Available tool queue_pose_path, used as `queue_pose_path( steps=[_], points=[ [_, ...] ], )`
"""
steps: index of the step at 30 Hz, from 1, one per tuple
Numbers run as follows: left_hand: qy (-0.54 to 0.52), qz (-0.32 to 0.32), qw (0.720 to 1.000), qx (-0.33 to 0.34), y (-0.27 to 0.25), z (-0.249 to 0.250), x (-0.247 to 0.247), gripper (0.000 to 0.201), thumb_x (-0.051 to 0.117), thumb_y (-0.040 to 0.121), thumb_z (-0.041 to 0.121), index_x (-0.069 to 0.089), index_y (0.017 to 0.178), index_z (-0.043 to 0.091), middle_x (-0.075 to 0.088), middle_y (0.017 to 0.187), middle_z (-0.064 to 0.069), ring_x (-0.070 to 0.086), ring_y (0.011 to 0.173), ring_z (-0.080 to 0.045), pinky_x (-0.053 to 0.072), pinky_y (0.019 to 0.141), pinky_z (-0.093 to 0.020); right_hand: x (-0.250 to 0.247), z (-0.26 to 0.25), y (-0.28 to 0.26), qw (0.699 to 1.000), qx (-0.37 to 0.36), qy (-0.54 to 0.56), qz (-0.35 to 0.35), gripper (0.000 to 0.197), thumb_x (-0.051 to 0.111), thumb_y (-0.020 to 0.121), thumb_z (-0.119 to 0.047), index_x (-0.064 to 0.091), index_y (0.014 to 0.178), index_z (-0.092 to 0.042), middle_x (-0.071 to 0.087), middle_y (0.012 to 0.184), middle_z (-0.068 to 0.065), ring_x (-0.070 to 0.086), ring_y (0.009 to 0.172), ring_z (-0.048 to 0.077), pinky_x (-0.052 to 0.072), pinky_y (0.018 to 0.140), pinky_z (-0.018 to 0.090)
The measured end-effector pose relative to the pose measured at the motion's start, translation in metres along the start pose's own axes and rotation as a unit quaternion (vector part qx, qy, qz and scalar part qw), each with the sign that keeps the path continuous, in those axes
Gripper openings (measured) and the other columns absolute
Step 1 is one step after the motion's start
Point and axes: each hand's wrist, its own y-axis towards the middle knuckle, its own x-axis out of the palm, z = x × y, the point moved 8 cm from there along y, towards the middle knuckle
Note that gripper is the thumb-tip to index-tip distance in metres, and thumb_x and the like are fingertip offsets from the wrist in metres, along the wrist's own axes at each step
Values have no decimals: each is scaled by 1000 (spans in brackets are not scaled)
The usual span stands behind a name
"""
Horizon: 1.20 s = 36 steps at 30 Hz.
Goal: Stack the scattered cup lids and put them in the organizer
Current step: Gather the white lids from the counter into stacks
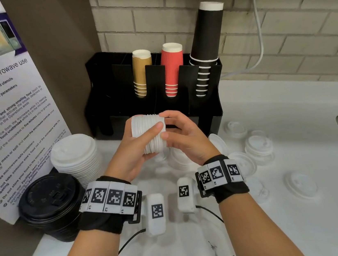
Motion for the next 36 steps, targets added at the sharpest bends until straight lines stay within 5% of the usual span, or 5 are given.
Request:
queue_pose_path(
  steps=[7, 13, 17, 28, 36],
  points=[
    [-32, 89, 994, 47, 3, 13, -25, 61, 75, 77, 25, 44, 130, 29, 56, 128, -2, 59, 115, -20, 57, 83, -41, 1, 19, 29, 968, 109, -227, -2, 37, 41, 101, -40, 60, 123, -18, 63, 121, 5, 58, 115, 21, 48, 98, 37],
    [-41, 92, 993, 57, 3, 17, -33, 65, 76, 76, 26, 43, 132, 30, 56, 128, 2, 58, 116, -18, 57, 83, -40, 39, 65, 46, 652, 147, -722, -178, 64, 63, 84, -51, 47, 137, -18, 39, 131, 8, 33, 125, 27, 39, 100, 40],
    [-31, 88, 994, 56, -1, 17, -34, 80, 78, 61, 35, 42, 133, 30, 55, 129, 1, 58, 115, -18, 56, 78, -36, 50, 83, 48, 553, 148, -787, -232, 59, 61, 89, -41, 44, 140, -15, 40, 138, 7, 33, 128, 26, 37, 104, 38],
    [50, 105, 993, 19, 0, 15, -54, 61, 76, 81, 23, 42, 130, 32, 57, 124, 0, 59, 111, -20, 55, 75, -38, 33, -3, 32, 828, 92, -509, -215, 24, 51, 88, -5, 53, 72, -22, 55, 86, -3, 53, 87, 14, 46, 82, 32],
    [17, 23, 997, -74, -4, -9, -13, 83, 83, 64, 33, 42, 136, 28, 59, 128, -8, 62, 112, -28, 58, 80, -52, 8, 6, 2, 979, 189, -66, -42, 21, 38, 96, -6, 55, 92, -18, 61, 96, 8, 64, 87, 24, 60, 75, 44]
  ],
)
